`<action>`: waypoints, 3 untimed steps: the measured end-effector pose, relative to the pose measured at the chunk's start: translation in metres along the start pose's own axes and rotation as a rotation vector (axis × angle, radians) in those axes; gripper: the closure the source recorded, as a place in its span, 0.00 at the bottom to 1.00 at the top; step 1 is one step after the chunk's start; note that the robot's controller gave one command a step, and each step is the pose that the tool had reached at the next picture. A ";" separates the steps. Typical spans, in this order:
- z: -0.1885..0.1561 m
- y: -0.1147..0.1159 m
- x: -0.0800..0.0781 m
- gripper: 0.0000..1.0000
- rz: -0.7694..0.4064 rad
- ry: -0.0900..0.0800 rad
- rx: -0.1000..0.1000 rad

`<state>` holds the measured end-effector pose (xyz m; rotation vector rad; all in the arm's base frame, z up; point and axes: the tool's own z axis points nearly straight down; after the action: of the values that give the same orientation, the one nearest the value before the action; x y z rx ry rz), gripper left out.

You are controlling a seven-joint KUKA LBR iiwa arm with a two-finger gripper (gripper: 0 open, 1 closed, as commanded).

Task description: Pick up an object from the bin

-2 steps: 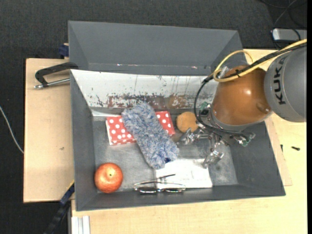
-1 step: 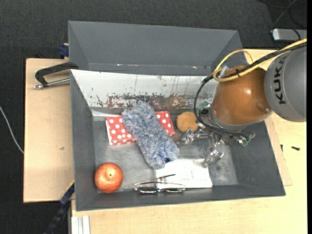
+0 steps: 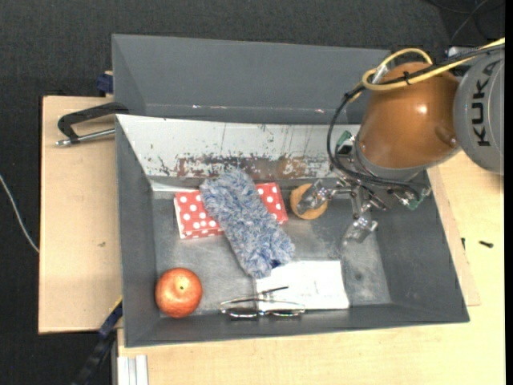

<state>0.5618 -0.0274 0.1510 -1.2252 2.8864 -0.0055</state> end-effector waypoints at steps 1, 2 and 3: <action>-0.039 0.023 -0.049 0.00 -0.123 -0.007 0.000; 0.011 0.014 -0.051 0.00 -0.094 -0.005 0.001; 0.064 0.054 -0.088 1.00 -0.432 -0.024 0.021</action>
Offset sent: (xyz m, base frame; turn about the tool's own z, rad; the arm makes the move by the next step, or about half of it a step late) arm 0.0328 0.0438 -0.0810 -0.0653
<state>0.5850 0.0734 0.0873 -1.7980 2.5330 -0.0229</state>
